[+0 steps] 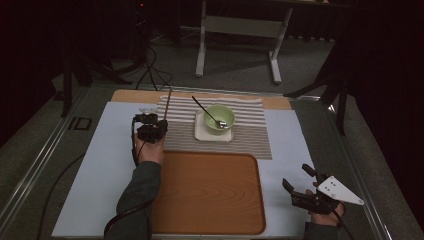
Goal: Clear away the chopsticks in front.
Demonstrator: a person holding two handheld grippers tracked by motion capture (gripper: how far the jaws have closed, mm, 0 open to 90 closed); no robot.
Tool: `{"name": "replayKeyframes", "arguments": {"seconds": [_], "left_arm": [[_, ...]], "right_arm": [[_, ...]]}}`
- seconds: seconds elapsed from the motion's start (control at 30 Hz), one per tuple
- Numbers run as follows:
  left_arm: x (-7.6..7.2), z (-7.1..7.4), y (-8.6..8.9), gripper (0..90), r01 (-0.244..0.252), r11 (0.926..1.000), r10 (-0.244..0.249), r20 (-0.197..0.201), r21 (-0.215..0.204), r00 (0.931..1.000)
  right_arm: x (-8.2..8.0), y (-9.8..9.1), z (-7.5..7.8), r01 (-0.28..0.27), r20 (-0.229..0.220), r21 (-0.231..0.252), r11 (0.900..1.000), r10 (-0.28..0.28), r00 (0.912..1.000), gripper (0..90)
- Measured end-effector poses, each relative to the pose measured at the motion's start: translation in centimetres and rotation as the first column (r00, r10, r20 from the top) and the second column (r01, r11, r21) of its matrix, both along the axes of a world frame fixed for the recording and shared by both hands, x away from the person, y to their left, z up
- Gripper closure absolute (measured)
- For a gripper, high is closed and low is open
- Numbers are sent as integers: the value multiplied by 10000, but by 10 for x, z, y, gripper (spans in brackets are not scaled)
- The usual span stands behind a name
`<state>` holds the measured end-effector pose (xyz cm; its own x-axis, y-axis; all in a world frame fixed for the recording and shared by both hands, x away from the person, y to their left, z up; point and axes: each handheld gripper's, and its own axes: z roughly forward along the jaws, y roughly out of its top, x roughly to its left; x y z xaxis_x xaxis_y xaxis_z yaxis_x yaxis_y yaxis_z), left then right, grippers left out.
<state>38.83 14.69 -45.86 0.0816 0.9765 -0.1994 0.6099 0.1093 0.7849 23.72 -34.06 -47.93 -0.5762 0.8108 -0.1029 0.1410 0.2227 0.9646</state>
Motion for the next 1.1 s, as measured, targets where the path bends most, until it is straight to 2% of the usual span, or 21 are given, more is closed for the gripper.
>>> {"name": "replayKeyframes", "arguments": {"seconds": [0.3,0.5,0.73,0.93,1.1], "left_arm": [[-22,13,5,848,-299,9994,289,475,193,9985],[-37,18,11,847,-421,9991,418,583,42,9974],[-52,14,12,847,-378,9992,383,532,-109,9979],[-68,7,18,846,-584,9969,608,459,-523,9971],[-79,3,18,845,-596,9966,618,369,-565,9974]], "right_arm": [[0,0,0,20,-7,16,10000,-20,10000,138],[0,0,0,13,8,4,10000,-13,10000,138],[0,1,0,-8,3,4,10000,8,10000,138],[0,1,0,-9,-31,-21,10000,9,10000,138],[0,2,0,-9,-44,-12,10000,9,10000,138]]}}
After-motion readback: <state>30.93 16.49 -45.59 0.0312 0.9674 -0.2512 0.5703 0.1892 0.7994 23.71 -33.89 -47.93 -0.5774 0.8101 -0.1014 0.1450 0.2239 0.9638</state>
